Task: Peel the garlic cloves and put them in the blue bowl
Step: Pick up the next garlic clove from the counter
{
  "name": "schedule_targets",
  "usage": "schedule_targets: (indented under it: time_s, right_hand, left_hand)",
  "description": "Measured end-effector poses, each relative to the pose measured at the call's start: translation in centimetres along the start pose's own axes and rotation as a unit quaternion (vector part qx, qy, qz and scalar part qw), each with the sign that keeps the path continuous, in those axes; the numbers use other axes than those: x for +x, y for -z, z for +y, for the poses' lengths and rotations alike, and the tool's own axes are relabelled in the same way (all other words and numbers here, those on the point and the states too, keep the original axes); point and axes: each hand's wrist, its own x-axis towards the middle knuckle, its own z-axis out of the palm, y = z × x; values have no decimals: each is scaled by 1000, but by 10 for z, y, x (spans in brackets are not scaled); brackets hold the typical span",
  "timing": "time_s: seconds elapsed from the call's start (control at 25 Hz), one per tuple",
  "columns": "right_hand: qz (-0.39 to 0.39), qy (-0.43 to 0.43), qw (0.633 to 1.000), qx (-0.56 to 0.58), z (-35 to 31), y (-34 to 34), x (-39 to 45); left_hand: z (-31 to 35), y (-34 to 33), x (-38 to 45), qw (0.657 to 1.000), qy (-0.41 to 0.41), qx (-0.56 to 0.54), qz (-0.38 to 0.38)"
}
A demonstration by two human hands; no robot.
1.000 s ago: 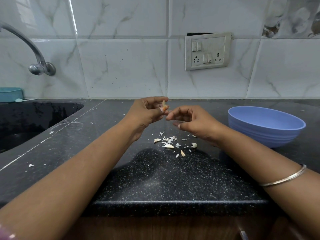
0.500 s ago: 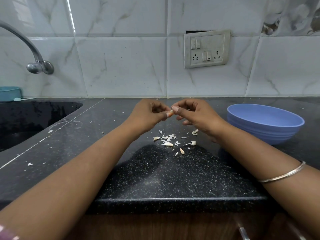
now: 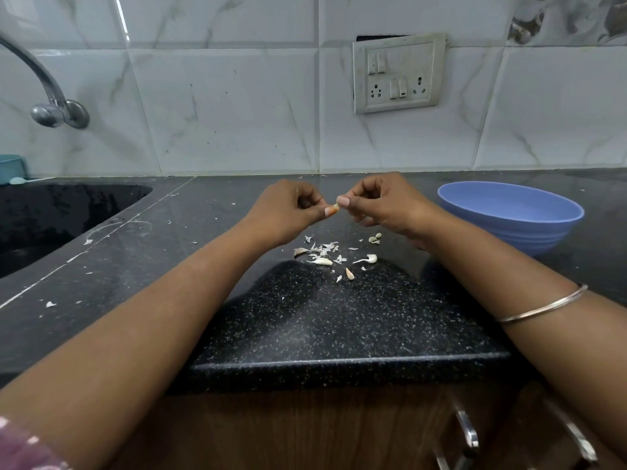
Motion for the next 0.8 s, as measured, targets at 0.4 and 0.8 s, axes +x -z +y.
schedule_targets:
  time_s: [0.4, 0.8]
  right_hand:
    - [-9, -93, 936, -339, 6, 25, 4]
    - [-16, -107, 918, -381, 9, 18, 4]
  left_hand:
    - [0, 1, 0, 1000, -5, 3, -24]
    - [1, 0, -2, 999, -10, 9, -35]
